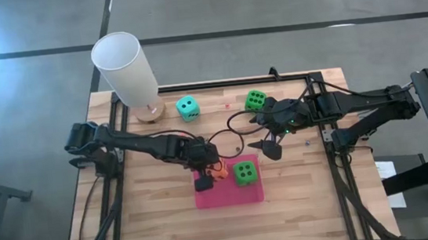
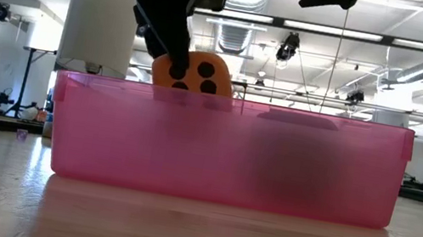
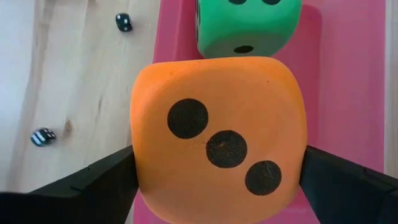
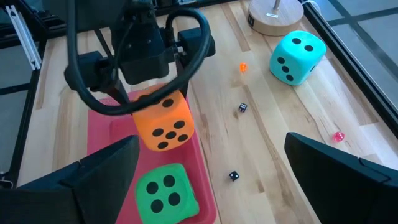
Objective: Pick & Place Dice
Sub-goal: Put the large orange dice into the pink bin
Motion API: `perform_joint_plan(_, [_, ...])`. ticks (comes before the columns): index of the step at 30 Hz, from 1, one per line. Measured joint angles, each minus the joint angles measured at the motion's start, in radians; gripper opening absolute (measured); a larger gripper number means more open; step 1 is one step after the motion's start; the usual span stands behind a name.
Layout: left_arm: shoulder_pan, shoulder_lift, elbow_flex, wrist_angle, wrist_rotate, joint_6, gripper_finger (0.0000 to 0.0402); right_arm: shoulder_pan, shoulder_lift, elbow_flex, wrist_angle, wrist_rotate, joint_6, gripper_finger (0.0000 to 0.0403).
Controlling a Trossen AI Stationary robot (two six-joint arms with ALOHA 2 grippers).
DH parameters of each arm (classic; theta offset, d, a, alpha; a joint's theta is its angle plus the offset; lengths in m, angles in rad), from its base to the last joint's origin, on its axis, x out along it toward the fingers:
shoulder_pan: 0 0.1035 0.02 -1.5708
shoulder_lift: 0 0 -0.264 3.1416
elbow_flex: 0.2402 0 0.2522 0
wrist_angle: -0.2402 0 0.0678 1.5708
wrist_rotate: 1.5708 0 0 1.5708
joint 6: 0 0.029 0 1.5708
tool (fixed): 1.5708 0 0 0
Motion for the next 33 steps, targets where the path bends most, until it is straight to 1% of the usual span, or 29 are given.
perform_joint_plan(17, [0.000, 0.000, -0.007, 0.012, 0.001, -0.009, 0.0384, 0.000, 0.000, 0.000, 0.000, 0.000, 0.000, 0.0400])
perform_joint_plan(26, [0.000, 0.000, -0.007, 0.011, 0.001, -0.008, 0.0352, 0.000, 0.000, 0.000, 0.000, 0.000, 0.000, 0.0400])
perform_joint_plan(29, [0.000, 0.000, -0.007, 0.011, 0.001, -0.008, 0.0359, 0.000, 0.000, 0.000, 0.000, 0.000, 0.000, 0.0400])
perform_joint_plan(33, [0.000, 0.000, -0.007, 0.011, 0.001, -0.008, 0.0390, 0.000, 0.000, 0.000, 0.000, 0.000, 0.000, 0.0400])
